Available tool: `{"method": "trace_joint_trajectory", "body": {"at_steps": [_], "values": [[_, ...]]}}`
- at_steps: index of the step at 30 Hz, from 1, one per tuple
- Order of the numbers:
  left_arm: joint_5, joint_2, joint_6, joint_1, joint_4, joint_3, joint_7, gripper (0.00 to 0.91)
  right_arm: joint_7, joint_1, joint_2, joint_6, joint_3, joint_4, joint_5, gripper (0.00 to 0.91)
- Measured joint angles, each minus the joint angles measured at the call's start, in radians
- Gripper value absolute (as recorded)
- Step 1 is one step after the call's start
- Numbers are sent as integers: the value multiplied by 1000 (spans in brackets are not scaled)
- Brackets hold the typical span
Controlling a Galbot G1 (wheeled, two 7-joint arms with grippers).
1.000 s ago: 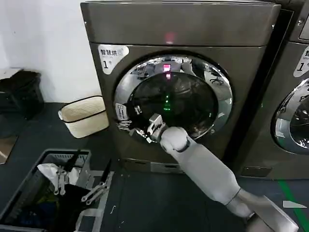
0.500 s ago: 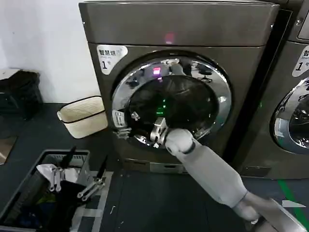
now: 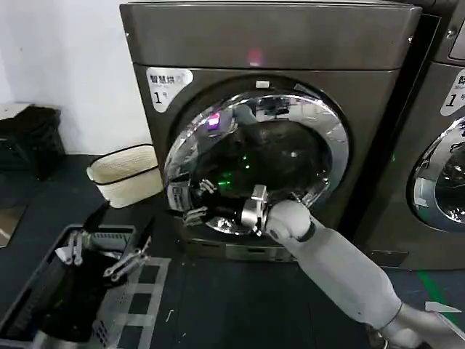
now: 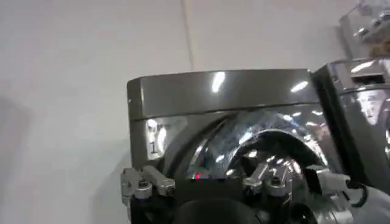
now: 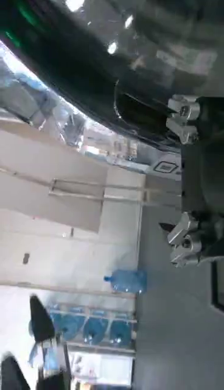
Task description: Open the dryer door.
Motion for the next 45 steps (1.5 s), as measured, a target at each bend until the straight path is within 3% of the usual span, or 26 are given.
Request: {"method": "trace_joint_trajectory", "body": {"at_steps": [18, 25, 37, 45], "values": [[-94, 146, 9, -142, 233, -63, 36, 907, -266, -109, -141, 6, 79, 174, 34, 907], [-123, 193, 12, -191, 295, -40, 93, 907, -342, -166, -197, 17, 124, 237, 68, 907], [-200, 375, 24, -289, 310, 92, 231, 907, -412, -292, -283, 38, 262, 324, 93, 907], [-215, 473, 25, -345, 315, 188, 268, 907, -441, -401, -312, 64, 398, 356, 94, 907]]}}
